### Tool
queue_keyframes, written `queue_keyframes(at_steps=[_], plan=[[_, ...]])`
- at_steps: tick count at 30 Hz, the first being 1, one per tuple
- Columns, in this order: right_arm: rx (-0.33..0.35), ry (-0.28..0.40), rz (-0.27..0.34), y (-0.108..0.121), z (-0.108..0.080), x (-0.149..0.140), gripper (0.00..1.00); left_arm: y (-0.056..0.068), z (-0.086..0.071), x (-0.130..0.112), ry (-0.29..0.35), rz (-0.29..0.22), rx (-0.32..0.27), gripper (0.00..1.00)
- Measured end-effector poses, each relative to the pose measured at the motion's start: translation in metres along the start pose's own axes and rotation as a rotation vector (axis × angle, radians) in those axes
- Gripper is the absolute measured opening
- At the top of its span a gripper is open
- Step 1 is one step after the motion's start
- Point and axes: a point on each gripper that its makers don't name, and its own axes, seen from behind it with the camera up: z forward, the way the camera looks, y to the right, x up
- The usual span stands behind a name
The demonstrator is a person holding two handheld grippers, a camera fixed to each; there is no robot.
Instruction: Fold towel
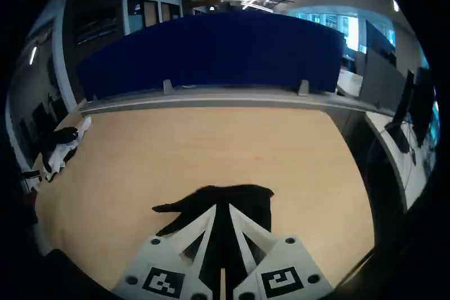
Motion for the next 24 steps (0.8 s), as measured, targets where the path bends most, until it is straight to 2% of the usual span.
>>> queue_keyframes(at_steps=[6, 14, 18, 24], plan=[[-0.036, -0.027, 0.061, 0.021, -0.002, -0.030, 0.01, 0.008, -0.001, 0.003, 0.000, 0.019, -0.008, 0.91], [-0.074, -0.069, 0.080, 0.036, 0.004, -0.055, 0.01, 0.012, -0.006, 0.001, 0.002, 0.021, -0.010, 0.91], [-0.117, -0.124, 0.101, 0.049, 0.012, -0.081, 0.01, 0.013, -0.010, 0.001, 0.003, 0.021, -0.006, 0.91], [-0.168, -0.198, 0.174, 0.061, 0.022, -0.122, 0.02, 0.011, -0.014, 0.000, 0.008, 0.018, 0.000, 0.91]])
